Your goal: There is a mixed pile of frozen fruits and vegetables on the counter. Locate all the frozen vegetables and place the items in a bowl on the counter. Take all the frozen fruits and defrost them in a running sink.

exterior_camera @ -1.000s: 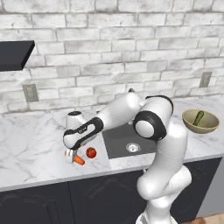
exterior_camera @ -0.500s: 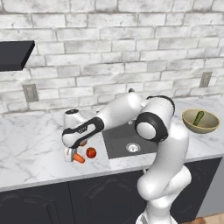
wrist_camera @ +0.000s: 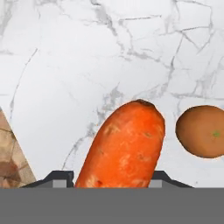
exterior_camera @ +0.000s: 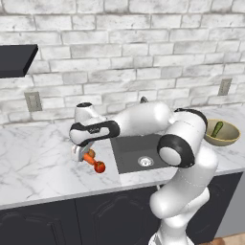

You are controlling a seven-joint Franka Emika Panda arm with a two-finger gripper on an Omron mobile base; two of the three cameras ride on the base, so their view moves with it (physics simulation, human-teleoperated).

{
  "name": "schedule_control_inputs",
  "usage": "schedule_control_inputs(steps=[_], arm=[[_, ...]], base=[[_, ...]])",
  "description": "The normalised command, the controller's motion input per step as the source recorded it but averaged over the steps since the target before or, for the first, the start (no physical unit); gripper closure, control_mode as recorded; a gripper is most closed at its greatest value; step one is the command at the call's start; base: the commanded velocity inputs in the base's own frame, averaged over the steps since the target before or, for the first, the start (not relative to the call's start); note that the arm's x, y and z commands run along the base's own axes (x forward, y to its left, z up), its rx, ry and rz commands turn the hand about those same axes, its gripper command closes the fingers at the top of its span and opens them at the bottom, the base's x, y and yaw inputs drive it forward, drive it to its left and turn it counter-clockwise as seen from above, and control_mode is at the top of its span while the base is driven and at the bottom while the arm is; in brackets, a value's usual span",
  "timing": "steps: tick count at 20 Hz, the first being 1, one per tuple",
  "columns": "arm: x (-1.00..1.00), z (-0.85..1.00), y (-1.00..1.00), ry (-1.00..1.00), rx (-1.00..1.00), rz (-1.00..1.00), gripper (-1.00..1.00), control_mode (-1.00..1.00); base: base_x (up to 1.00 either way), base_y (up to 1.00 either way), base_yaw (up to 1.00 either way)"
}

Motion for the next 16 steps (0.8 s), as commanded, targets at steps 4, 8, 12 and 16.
schedule_control_inputs(steps=[4, 8, 12, 16], arm=[[0.33, 0.77, -0.19, 0.0, -0.06, -0.16, 1.0, -1.0], [0.45, 0.7, -0.15, 0.0, -0.1, -0.17, 1.0, -1.0], [0.51, 0.58, -0.16, 0.0, -0.11, -0.2, 1.0, -1.0], [0.45, 0.48, -0.21, 0.0, -0.08, -0.21, 1.0, -1.0]], base=[[0.0, 0.0, 0.0], [0.0, 0.0, 0.0], [0.0, 0.0, 0.0], [0.0, 0.0, 0.0]])
